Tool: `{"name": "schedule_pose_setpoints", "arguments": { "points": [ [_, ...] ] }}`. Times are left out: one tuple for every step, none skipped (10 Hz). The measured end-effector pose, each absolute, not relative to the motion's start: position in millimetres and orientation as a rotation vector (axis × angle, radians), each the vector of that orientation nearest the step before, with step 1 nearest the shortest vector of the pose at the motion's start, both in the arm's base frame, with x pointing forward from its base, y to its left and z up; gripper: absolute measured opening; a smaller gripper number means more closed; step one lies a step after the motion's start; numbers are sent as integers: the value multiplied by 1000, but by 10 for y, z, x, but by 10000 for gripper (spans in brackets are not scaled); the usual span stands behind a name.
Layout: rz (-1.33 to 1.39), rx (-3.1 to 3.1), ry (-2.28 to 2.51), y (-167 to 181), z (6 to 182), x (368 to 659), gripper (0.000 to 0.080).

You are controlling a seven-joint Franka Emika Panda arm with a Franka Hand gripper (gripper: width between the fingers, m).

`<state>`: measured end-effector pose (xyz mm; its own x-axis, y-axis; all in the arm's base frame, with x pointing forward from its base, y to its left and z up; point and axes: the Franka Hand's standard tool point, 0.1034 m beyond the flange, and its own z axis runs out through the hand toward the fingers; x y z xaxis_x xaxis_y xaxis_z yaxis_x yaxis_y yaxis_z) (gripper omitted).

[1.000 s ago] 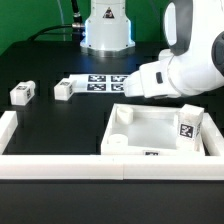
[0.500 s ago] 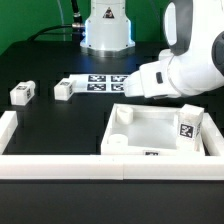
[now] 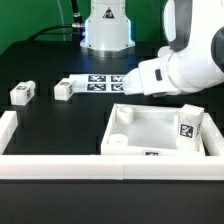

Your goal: Assemble square table

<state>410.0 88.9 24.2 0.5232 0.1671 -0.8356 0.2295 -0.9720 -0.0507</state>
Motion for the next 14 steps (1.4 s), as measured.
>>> {"name": "schedule_pose_setpoints", "arguments": {
  "points": [
    [-1462,2693,346,858,360,4136,289],
    [-1481,2692,347,826,481,4146,289],
    [-1504,2691,343,776,644,4182,290],
    [-1475,2716,337,747,750,4256,290],
    [-1467,2721,335,749,779,4267,291],
    [-1458,2726,337,751,752,4273,291],
    [-1317,2800,345,762,702,4385,291],
    [-1202,2854,350,760,727,4396,291],
    [-1148,2881,362,741,750,4376,291],
    [-1067,2922,386,685,837,4491,290],
    [-982,2958,389,635,967,4598,291],
    [-939,2975,391,609,1061,4662,291],
    [-840,3005,392,608,1104,4786,291],
    [-750,3028,394,608,1077,4800,291]
  ]
}}
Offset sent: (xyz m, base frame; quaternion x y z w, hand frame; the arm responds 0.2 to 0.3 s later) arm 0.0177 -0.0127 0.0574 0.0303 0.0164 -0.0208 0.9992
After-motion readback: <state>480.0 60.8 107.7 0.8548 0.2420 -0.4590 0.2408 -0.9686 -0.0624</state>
